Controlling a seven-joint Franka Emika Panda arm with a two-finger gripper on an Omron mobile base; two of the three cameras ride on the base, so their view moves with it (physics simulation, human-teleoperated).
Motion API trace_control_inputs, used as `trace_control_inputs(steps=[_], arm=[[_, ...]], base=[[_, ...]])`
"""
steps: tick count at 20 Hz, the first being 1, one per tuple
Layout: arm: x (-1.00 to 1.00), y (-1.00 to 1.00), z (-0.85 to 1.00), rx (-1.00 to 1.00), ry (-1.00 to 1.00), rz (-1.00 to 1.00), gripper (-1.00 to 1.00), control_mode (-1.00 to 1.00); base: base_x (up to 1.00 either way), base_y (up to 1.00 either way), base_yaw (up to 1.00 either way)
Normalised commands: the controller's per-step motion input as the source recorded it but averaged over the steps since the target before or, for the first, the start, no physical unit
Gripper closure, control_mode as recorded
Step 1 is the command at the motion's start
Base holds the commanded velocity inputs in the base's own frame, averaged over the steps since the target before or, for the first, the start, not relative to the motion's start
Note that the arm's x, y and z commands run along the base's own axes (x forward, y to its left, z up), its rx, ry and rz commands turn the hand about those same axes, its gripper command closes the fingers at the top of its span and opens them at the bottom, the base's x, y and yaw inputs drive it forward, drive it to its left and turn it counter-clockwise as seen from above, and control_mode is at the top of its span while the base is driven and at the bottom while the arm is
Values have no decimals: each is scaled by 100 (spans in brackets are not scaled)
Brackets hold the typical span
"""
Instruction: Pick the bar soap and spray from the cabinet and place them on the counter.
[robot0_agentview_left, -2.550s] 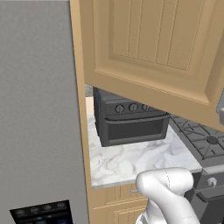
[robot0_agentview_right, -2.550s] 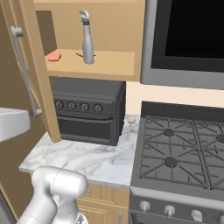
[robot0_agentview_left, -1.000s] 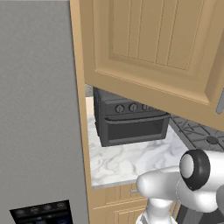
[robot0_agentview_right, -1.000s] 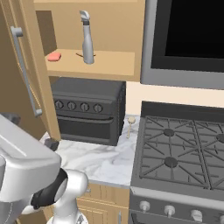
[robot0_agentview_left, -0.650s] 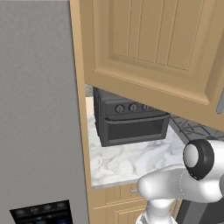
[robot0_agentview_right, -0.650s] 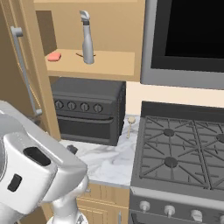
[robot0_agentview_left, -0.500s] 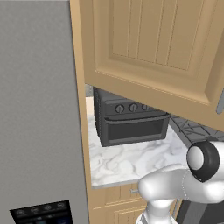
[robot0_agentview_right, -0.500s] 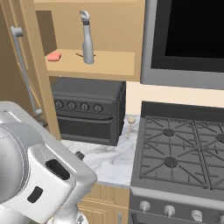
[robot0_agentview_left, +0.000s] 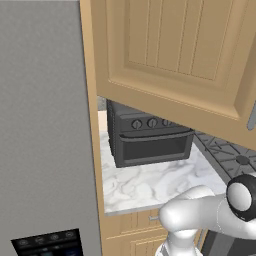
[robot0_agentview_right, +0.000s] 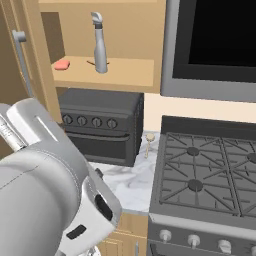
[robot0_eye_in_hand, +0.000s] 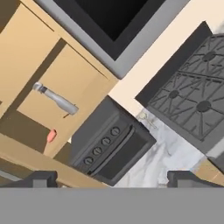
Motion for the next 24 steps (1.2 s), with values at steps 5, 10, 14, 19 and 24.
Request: trace_control_inputs(steps=[5,10,14,19,24], arm=[[0,0,52,22,12,4,-100,-100],[0,0,27,23,9,4,-100,-100],[0,0,0,29,3,4,-100,-100],[0,0,0,32,7,6,-100,-100],[11,14,0,16,10,6,-100,-100]], base=[[0,0,0],[0,0,0],[0,0,0],[0,0,0],[0,0,0]])
